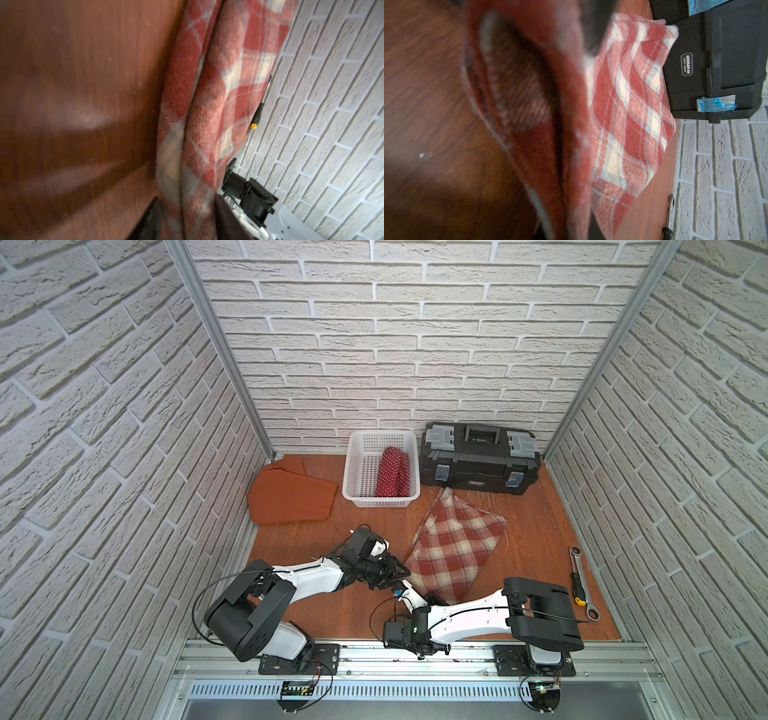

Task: Roll up the skirts
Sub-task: Roll the skirt at the center of the board.

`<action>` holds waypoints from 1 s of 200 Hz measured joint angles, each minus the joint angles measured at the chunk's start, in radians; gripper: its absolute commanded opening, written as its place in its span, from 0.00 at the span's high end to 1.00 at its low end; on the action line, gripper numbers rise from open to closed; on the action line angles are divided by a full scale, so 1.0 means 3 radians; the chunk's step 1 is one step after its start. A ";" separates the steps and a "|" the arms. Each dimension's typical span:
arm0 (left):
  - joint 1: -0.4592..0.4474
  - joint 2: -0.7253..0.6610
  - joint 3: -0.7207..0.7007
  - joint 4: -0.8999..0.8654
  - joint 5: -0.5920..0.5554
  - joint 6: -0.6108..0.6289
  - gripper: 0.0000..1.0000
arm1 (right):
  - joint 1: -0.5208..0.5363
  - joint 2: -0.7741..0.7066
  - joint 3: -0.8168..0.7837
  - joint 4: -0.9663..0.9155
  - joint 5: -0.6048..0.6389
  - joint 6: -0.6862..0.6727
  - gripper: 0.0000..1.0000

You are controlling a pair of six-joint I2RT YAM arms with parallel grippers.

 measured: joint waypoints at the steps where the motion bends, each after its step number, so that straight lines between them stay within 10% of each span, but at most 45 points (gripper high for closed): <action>1: 0.0009 -0.0009 0.0001 -0.0008 -0.0003 0.0020 0.28 | 0.0000 0.0000 0.0000 0.0001 -0.0005 -0.0009 0.97; 81: 0.0872 -0.1361 0.0042 -0.0907 -0.0253 0.0561 0.11 | -0.0008 -0.0168 0.0243 0.0142 -0.1113 -0.0787 0.98; 200: 0.0819 -0.1542 -0.0244 -0.1052 -0.0306 0.0636 0.11 | -0.1097 -0.0680 0.0122 0.0610 -0.3315 -0.1106 0.86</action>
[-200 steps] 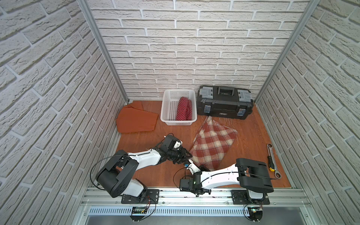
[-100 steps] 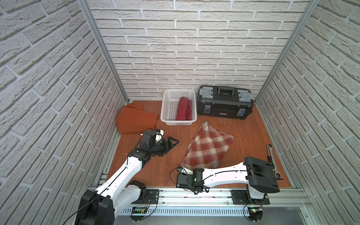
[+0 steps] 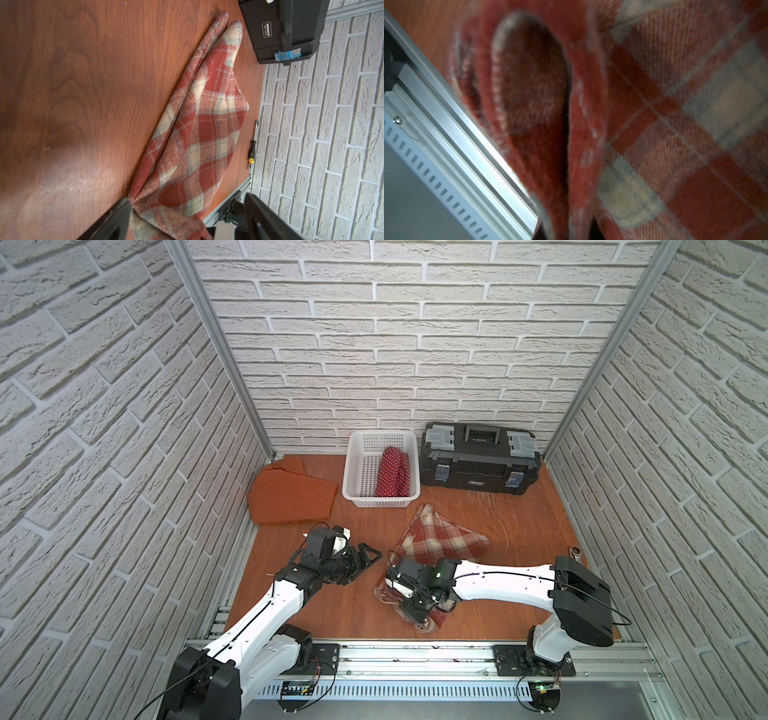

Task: Roll up the skirts
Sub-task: Roll the skirt at the center of the board.

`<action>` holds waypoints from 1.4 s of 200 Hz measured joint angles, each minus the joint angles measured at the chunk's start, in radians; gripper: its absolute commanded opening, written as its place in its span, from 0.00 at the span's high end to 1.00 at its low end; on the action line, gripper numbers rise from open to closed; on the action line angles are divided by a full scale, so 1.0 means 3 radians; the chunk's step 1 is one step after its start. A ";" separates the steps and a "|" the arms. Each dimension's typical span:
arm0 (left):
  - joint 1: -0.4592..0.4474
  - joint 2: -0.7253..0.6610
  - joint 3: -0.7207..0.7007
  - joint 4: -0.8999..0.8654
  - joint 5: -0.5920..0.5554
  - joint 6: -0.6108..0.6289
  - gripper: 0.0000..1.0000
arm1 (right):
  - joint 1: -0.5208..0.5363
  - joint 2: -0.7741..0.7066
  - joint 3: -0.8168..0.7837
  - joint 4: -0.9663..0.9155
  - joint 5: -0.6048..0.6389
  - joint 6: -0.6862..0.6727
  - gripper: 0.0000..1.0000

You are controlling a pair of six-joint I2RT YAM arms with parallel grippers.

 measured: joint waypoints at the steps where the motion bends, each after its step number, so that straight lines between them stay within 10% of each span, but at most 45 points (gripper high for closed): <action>1: 0.0000 0.0000 -0.0003 0.0001 -0.0001 0.0000 0.11 | -0.0004 0.0000 0.0000 0.0001 -0.0005 -0.0003 0.86; 104: -0.0066 -0.0140 -0.0299 0.0079 -0.0067 -0.0056 0.10 | -0.0347 -0.0001 -0.0029 0.0043 -0.0184 -0.0235 0.54; 217: -0.0322 -0.0645 -0.0411 0.0048 -0.0237 -0.0097 0.15 | -0.0556 -0.0061 -0.0028 0.0031 0.0198 -0.0387 0.53; 255: -0.0595 -0.0952 -0.0565 -0.0011 -0.0360 -0.0196 0.38 | -0.0576 0.0123 0.0009 0.0088 0.0272 -0.0416 0.54; 280: -0.0773 -0.1077 -0.0618 -0.0027 -0.0455 -0.0238 0.77 | -0.0589 0.0210 0.0009 0.0123 0.0370 -0.0441 0.54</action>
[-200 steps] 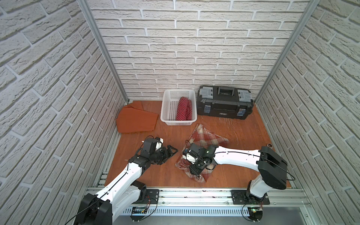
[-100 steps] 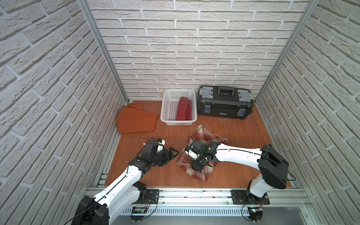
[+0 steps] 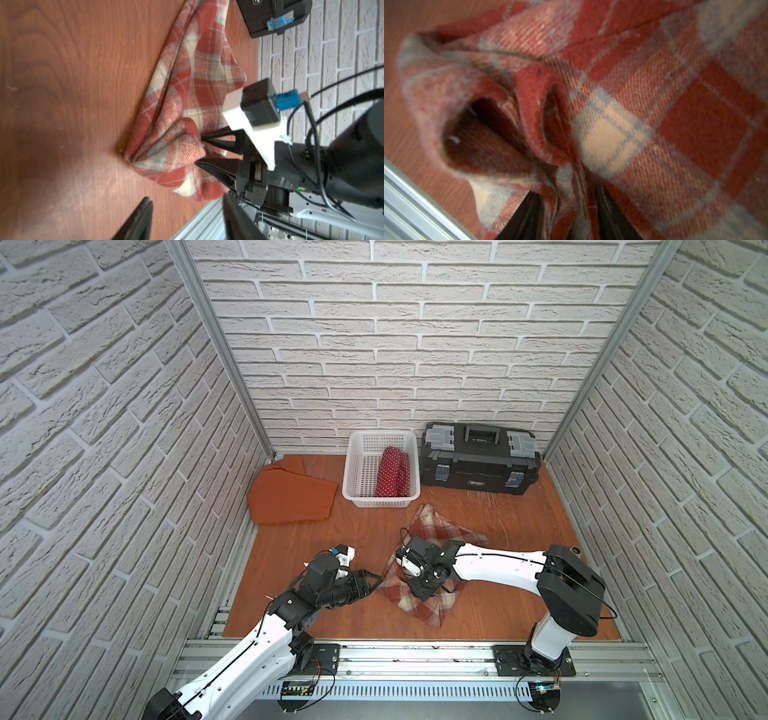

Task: Roll up the skirts
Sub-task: Roll the skirt at the center of the board.

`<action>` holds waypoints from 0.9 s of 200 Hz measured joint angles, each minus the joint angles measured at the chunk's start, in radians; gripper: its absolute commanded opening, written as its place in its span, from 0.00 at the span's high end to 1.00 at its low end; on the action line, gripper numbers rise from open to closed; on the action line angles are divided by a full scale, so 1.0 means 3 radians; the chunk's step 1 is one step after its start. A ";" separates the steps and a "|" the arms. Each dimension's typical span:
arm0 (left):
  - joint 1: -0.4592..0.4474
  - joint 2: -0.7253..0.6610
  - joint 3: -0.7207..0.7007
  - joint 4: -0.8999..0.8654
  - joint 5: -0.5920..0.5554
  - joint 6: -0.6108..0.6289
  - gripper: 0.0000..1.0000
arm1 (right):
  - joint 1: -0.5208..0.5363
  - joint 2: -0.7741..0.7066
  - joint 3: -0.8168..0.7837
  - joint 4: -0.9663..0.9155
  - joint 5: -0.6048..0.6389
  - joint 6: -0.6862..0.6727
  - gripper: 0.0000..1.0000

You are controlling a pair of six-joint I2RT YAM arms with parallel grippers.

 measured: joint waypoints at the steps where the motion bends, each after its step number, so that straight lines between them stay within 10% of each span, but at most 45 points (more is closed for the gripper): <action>1: -0.0003 -0.0001 -0.0003 0.0003 -0.0001 -0.0005 0.80 | -0.0001 0.0001 0.0000 0.0001 0.0005 -0.0001 0.54; 11: -0.0060 0.0004 -0.0014 0.0014 -0.0036 -0.0031 1.00 | -0.0009 0.0003 0.0000 0.0011 0.0055 -0.0008 0.54; 180: -0.0430 0.2399 0.0413 0.1785 -0.0258 0.0158 1.00 | -0.0085 0.0019 -0.0058 0.0183 0.0118 -0.0042 0.61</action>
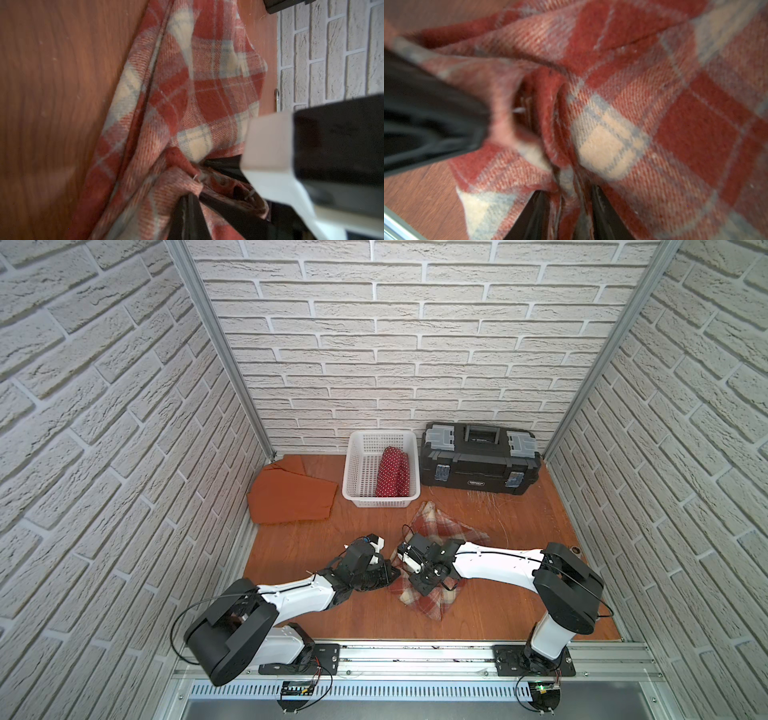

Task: Roll up the skirts
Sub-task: Roll the skirt at the center of the board.

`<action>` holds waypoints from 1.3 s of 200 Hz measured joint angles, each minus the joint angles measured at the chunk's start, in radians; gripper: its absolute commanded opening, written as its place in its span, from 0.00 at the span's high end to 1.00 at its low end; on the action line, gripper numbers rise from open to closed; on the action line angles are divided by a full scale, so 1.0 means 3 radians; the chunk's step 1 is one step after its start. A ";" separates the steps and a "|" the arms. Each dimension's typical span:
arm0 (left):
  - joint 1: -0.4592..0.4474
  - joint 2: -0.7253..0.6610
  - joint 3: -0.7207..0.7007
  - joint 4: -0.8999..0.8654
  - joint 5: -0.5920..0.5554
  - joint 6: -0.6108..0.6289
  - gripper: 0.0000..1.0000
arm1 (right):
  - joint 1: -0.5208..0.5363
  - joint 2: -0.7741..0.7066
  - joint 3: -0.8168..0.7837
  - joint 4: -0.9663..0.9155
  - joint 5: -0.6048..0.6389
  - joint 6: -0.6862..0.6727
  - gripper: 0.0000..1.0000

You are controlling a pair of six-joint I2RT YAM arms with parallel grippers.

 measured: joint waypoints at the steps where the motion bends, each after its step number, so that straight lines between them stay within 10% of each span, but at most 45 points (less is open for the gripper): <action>1: 0.0000 0.0010 0.0001 0.0006 -0.0001 -0.0001 1.00 | 0.0000 0.0000 -0.0001 0.0001 -0.0001 0.0000 0.61; 85: -0.0018 0.0603 0.0111 0.0496 -0.0056 0.0014 1.00 | 0.0034 -0.0538 -0.0179 -0.0259 0.0374 0.0146 0.54; 126: -0.0022 0.0671 0.0128 0.0576 -0.0056 -0.0003 1.00 | 0.0346 -0.0893 -0.0097 -0.0510 0.0744 0.0314 0.97; 242: -0.0025 0.0535 0.0160 0.0361 -0.0085 0.0003 1.00 | 0.0370 -0.0361 -0.0417 -0.0245 0.0839 0.0825 0.98; 260: -0.0025 0.0348 0.0170 0.0120 -0.0131 0.0046 0.54 | 0.0370 -0.0351 -0.0420 -0.0231 0.0843 0.0899 0.98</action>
